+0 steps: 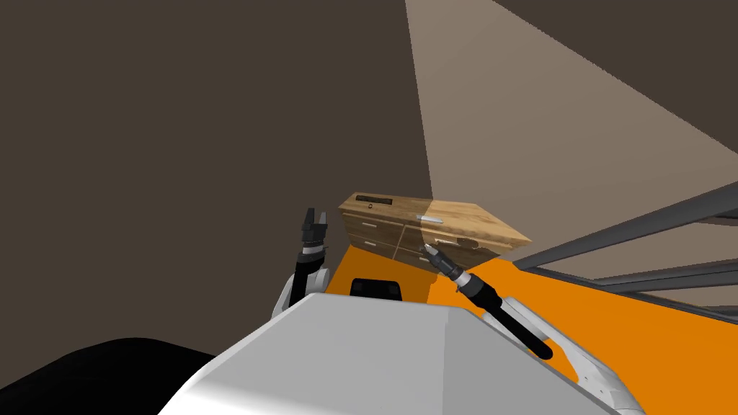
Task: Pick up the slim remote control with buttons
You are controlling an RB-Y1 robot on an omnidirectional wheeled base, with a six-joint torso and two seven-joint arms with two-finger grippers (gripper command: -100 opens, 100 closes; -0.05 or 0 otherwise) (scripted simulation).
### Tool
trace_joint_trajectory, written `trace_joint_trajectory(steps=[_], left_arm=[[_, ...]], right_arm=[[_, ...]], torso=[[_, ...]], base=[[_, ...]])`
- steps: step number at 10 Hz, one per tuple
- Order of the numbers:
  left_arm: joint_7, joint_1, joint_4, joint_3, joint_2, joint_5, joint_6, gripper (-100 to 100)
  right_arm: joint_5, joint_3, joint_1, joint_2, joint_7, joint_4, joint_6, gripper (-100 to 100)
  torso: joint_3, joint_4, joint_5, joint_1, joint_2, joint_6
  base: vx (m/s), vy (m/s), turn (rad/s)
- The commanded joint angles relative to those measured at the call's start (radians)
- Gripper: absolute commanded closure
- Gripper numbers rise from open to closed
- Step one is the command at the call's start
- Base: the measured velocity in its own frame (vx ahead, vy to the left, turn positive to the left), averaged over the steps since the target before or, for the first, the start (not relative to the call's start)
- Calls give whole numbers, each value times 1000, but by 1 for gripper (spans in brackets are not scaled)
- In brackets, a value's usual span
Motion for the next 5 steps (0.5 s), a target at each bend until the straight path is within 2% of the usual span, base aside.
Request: trace_joint_trajectory(steps=[1,2,3,4,5], left_arm=[[0,0,0,0,0,0,0,0],[0,0,0,0,0,0,0,0],[0,0,0,0,0,0,0,0],[0,0,0,0,0,0,0,0],[0,0,0,0,0,0,0,0]], right_arm=[[12,3,9,-50,-2,17,4,-100],[32,5,25,-85,-6,60,-1,-100],[32,5,25,-117,-6,61,-1,-100],[53,8,42,-148,-9,104,-7,-100],[53,8,42,-174,-9,104,-7,-100]], torso=[[0,0,0,0,0,0],[0,0,0,0,0,0],[0,0,0,0,0,0],[0,0,0,0,0,0],[0,0,0,0,-1,0]], base=[[-25,14,85],[-31,15,153],[-24,14,88],[-17,26,203],[-9,17,77]])
